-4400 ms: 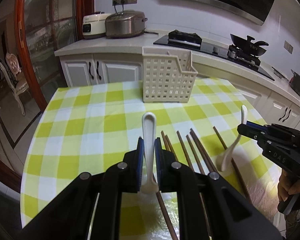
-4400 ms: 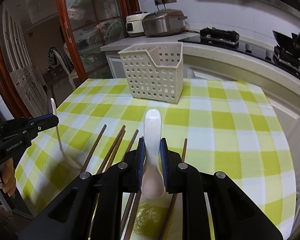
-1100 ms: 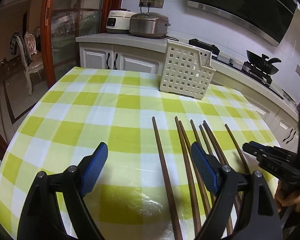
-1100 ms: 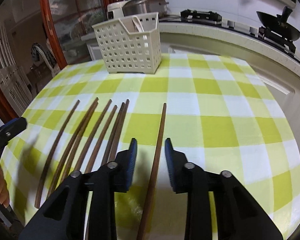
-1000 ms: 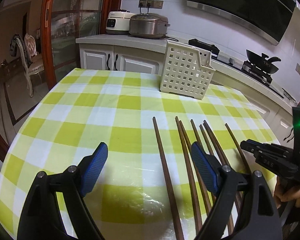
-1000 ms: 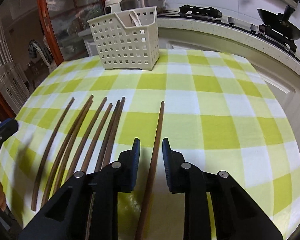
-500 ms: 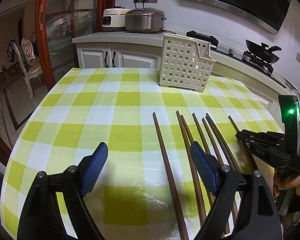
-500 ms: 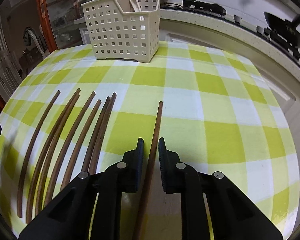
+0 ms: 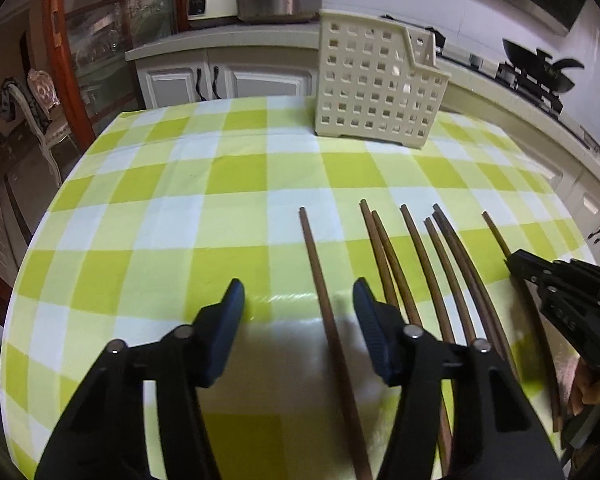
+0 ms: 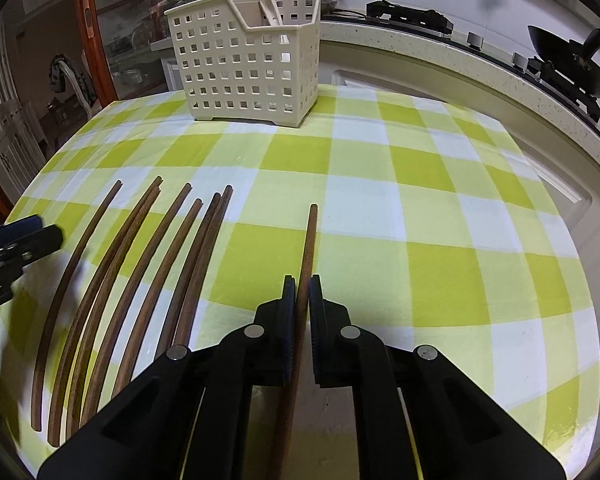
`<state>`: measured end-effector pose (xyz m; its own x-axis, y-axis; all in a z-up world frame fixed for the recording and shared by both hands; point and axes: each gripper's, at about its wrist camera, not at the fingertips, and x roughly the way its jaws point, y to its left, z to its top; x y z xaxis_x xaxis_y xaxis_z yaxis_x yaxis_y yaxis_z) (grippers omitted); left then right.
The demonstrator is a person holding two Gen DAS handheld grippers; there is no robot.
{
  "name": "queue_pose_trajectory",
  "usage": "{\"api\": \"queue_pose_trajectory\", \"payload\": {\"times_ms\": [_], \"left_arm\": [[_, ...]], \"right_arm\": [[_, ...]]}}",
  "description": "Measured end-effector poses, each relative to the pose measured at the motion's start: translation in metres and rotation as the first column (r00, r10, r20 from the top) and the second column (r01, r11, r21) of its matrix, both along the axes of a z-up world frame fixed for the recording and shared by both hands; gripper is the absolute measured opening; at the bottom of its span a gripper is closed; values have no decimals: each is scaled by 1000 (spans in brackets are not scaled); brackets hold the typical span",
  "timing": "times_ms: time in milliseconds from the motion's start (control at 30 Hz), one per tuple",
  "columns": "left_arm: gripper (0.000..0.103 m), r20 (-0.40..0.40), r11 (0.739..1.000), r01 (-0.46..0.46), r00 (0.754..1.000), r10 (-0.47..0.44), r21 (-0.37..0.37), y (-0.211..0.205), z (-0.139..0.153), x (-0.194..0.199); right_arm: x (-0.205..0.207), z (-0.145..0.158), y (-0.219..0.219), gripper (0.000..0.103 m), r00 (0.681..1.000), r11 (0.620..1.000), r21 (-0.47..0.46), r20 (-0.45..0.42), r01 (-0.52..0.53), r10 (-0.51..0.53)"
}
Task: Organize utensils
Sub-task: 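Close the left tool on a chopstick while the right tool holds its chopstick, then lift both held chopsticks upright and carry them over the cream basket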
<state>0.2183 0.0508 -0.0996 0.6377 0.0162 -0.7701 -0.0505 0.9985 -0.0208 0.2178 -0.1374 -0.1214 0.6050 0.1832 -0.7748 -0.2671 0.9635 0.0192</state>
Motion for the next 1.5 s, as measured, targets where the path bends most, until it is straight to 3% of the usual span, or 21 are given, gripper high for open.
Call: {"api": "queue_pose_trajectory", "payload": {"times_ms": [133, 200, 433, 500, 900, 1500], "left_arm": [[33, -58, 1000, 13, 998, -12, 18, -9, -13, 20], [30, -72, 1000, 10, 997, -8, 27, -12, -17, 25], [7, -53, 995, 56, 997, -52, 81, -27, -20, 25], [7, -47, 993, 59, 997, -54, 98, -30, -20, 23], [6, -33, 999, 52, 998, -52, 6, -17, -15, 22], [6, 131, 998, 66, 989, -62, -22, -17, 49, -12]], "right_arm": [[0, 0, -1, 7, 1000, 1000, 13, -2, -2, 2], [0, 0, -3, 7, 1000, 1000, 23, -5, -3, 3], [0, 0, -5, 7, 1000, 999, 30, -6, -11, 11], [0, 0, -4, 7, 1000, 999, 34, -7, -12, 12], [-2, 4, -5, 6, 1000, 998, 68, 2, -13, 13], [-25, 60, -10, 6, 987, 988, 146, 156, -51, 28]]}}
